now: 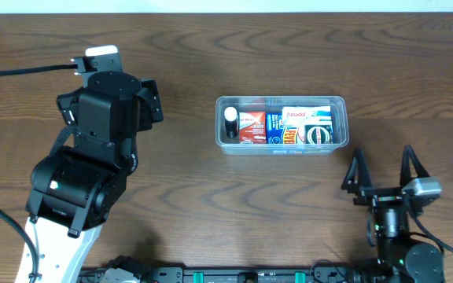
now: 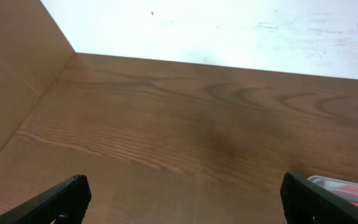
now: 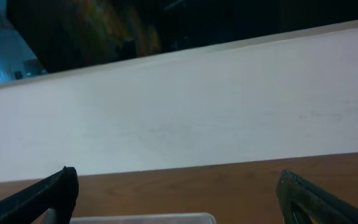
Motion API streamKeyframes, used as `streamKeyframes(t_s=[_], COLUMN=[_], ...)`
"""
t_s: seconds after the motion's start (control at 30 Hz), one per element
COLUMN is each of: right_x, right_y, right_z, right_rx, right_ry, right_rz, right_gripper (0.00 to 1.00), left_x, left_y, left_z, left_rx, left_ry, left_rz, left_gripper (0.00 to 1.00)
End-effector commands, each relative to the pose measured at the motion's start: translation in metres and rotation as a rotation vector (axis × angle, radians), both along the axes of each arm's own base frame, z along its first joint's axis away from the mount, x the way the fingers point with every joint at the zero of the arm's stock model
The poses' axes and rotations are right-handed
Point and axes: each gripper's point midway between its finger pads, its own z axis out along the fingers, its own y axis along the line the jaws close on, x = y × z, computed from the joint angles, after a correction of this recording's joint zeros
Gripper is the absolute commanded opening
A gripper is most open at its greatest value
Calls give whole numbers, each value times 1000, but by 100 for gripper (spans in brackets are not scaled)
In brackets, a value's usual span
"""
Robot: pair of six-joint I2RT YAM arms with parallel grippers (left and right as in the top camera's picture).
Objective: Pack container
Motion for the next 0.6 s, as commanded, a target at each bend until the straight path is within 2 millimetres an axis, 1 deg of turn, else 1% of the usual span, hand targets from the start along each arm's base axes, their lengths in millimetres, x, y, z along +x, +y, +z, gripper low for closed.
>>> streamKeyframes(t_s=[0.0, 0.13, 0.33, 0.5, 0.57], right_x=[5, 9, 11, 12, 13], right_y=[-3, -2, 16, 17, 18], right_z=[-14, -26, -44, -50, -58], right_rx=[-67, -92, -267, -294, -311], right_ry=[3, 4, -7, 15, 48], right_rz=[-28, -32, 38, 42, 44], right_gripper=[99, 99, 99, 99, 99], left_x=[0, 0, 0, 0, 0], left_y=[5, 5, 5, 5, 5], left_z=[5, 5, 5, 5, 5], left_rx=[18, 18, 18, 18, 18], left_ry=[-9, -9, -9, -9, -9], left_rz=[16, 16, 16, 16, 16], left_gripper=[98, 98, 98, 98, 98])
